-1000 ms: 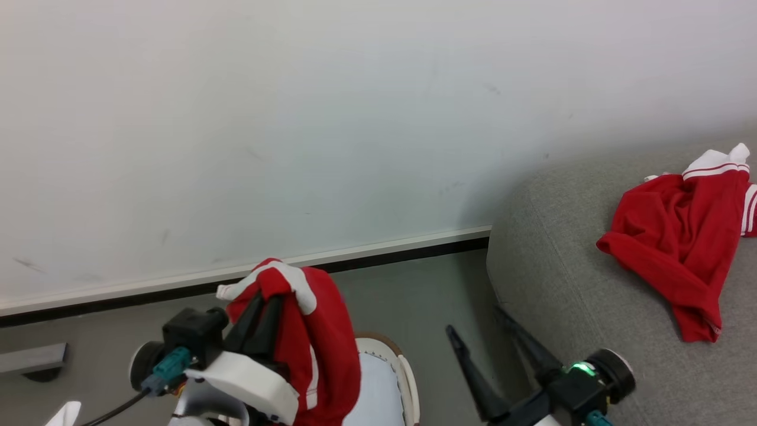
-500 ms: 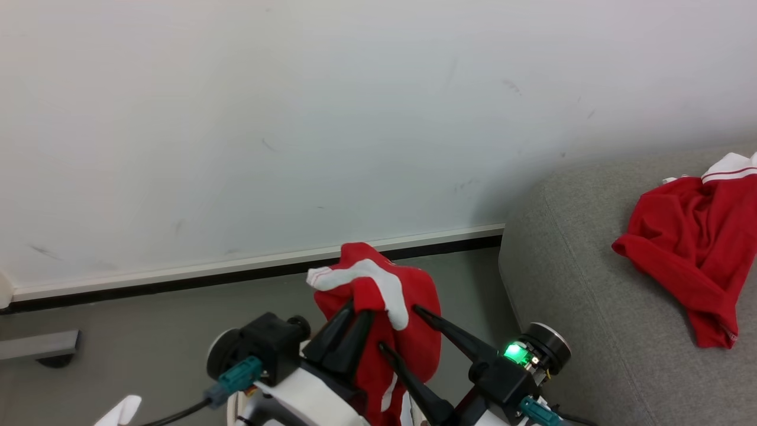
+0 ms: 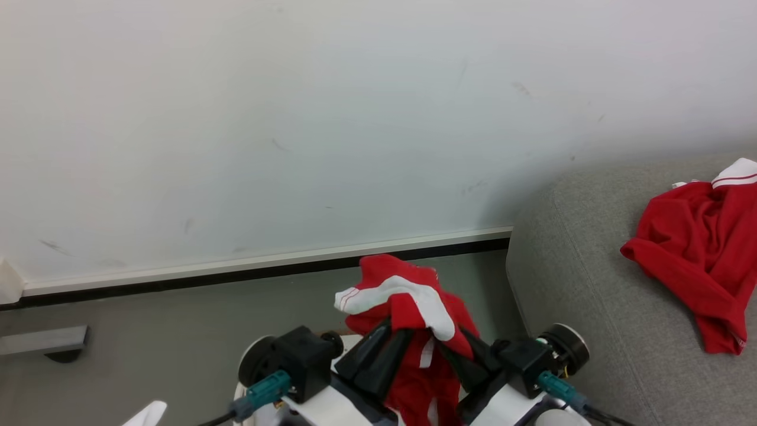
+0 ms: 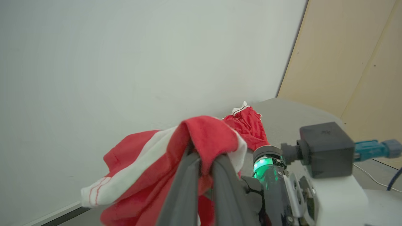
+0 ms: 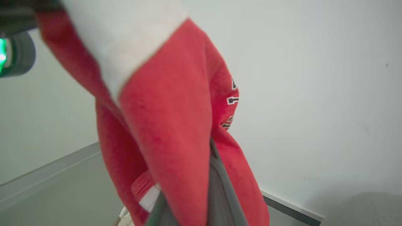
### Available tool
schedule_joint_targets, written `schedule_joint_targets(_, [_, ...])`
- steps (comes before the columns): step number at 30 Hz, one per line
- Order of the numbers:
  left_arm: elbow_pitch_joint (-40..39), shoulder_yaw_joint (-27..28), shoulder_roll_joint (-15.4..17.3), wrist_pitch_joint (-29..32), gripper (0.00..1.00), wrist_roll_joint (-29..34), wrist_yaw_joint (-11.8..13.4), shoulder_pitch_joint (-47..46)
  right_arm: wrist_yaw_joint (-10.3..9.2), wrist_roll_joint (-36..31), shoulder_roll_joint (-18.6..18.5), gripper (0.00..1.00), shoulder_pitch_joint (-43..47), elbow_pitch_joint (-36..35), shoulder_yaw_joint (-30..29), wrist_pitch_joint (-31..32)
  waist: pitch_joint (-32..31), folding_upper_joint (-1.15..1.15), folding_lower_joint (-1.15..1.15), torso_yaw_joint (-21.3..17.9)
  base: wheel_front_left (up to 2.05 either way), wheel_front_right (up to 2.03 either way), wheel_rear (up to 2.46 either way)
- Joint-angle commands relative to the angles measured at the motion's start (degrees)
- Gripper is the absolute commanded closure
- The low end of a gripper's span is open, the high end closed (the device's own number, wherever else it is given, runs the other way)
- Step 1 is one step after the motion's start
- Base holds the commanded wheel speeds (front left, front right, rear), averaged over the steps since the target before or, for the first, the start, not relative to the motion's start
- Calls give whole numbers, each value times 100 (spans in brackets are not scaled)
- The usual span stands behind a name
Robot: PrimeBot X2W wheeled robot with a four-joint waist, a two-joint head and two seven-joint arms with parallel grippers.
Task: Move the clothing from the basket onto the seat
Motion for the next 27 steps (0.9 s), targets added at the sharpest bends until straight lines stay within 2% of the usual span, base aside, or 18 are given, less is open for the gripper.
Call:
schedule_joint_targets(1, [23, 45, 53, -26, 100, -35, 22, 67, -14, 73, -6, 100, 55, -59, -84, -1, 3, 0, 0, -9, 0, 0, 0])
schedule_joint_targets(2, [42, 56, 51, -62, 98, -34, 47, 81, -14, 98, -6, 100, 61, -85, -136, -1, 6, 0, 0, -20, 0, 0, 0])
schedule_joint_targets(4, [80, 111, 55, -171, 55, 8, 97, 92, -14, 129, -4, 100, 59, -123, -239, -1, 14, 0, 0, -54, 0, 0, 0])
schedule_joint_targets(5, [109, 129, 50, -236, 18, 19, 132, 100, -14, 103, -8, 100, 50, -146, -325, -1, 20, 0, 0, -78, 0, 0, 0])
schedule_joint_targets(6, [146, 141, 50, -287, 0, 29, 130, 109, -14, 69, -9, 100, 51, -166, -417, -1, 27, 0, 0, -104, 0, 0, 0])
schedule_joint_targets(13, [432, 105, 75, -479, 0, 51, 144, 125, -14, -251, -75, 100, 119, -344, -1195, -2, 140, 0, 0, -449, 0, 0, 0])
schedule_joint_targets(27, [886, -53, 91, -698, 0, 84, 118, -42, -14, -528, -243, 100, 540, -960, -2225, -2, 530, 0, 0, -1710, 0, 0, 0])
